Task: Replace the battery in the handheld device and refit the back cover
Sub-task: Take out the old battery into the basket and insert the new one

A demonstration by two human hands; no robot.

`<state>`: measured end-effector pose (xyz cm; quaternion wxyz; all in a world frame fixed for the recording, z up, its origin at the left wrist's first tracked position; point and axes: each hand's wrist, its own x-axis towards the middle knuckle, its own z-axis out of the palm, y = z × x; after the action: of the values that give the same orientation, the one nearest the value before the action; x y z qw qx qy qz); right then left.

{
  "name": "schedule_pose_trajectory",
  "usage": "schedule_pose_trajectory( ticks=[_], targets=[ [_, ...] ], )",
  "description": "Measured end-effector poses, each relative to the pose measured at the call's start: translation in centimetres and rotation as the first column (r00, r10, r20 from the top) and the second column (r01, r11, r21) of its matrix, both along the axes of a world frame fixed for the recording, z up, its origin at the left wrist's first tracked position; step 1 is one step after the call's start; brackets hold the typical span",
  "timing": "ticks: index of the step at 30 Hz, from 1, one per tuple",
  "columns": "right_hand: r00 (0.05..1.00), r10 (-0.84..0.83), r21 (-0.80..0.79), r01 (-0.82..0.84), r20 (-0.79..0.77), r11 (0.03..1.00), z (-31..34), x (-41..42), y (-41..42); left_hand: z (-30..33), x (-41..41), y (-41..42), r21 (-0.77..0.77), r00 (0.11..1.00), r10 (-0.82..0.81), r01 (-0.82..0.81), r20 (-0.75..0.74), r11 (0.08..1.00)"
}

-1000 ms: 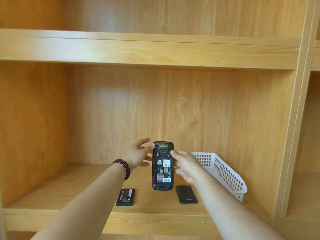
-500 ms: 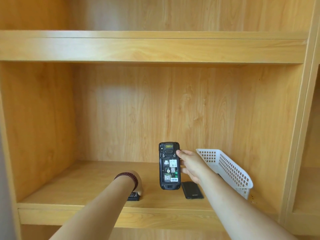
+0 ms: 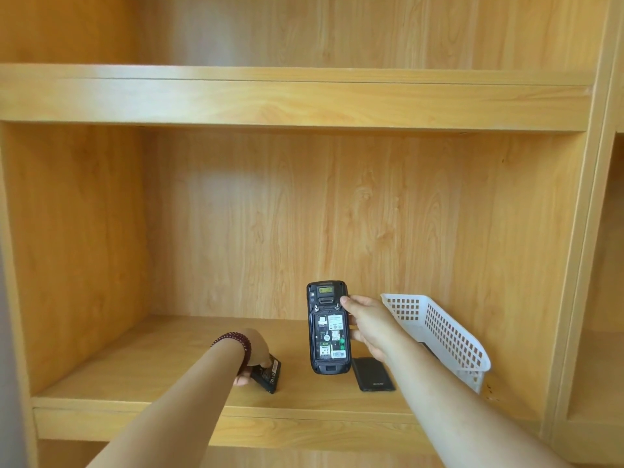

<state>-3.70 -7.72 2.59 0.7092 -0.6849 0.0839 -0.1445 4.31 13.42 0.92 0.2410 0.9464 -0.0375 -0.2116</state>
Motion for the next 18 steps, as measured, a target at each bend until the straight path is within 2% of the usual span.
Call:
schedule_pose_trajectory(
  ticks=[2,5,9,12,18],
  targets=[
    [1.0,-0.005,-0.002,0.005,0.007,1.0,0.2,0.0,-0.1,1.1,-0.3,0.2,-0.167,0.999,0.035,-0.04,-0.037,0.985],
    [0.999,-0.029,0.013,0.029,0.024,0.999,0.5,0.0,-0.1,2.7,-0.2,0.6,-0.381,0.996,0.063,-0.033,0.066,0.924],
    [0.998,-0.058,0.06,0.056,0.032,0.997,1.1,-0.1,-0.5,4.5,-0.8,0.2,-0.72,0.978,0.082,0.082,0.19,0.689],
    [0.997,-0.065,0.082,0.062,0.033,0.995,1.2,-0.1,-0.9,4.7,-1.1,-0.5,-0.796,0.981,0.044,0.128,0.19,0.592],
    [0.997,-0.073,0.137,0.068,0.034,0.988,1.2,-0.5,-1.6,4.2,-3.2,-2.6,-0.807,0.993,-0.045,0.117,0.111,0.579]
  ],
)
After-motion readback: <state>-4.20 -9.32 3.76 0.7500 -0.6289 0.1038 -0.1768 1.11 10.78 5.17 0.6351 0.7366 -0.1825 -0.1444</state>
